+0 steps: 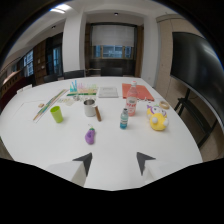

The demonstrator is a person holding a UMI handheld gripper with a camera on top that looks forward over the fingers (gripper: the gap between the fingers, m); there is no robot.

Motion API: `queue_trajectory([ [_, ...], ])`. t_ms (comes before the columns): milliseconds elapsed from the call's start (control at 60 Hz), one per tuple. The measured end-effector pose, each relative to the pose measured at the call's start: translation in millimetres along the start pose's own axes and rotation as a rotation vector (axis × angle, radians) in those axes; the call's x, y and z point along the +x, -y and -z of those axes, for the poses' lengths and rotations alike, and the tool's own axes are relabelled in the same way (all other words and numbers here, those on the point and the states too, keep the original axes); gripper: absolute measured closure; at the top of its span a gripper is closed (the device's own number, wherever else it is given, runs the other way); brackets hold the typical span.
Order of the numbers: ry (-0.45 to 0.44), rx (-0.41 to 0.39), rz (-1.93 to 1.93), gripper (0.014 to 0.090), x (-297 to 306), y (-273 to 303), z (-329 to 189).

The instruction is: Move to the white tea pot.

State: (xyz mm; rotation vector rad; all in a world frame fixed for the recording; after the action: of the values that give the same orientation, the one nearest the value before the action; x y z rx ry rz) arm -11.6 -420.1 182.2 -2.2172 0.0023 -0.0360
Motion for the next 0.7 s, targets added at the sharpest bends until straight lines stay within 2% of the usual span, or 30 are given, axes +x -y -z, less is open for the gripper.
queue_trajectory([
  [283,-0.032,-0.032,0.005,0.0205,-54,-30,32],
  [433,-0.019,-0.011,0.0,0.0192,-99,-18,30],
  [567,-0.016,0.026,0.013,0.0193,-121,11,9],
  [700,-0.012,0.043,0.021,0.0197,-132,43,-38],
])
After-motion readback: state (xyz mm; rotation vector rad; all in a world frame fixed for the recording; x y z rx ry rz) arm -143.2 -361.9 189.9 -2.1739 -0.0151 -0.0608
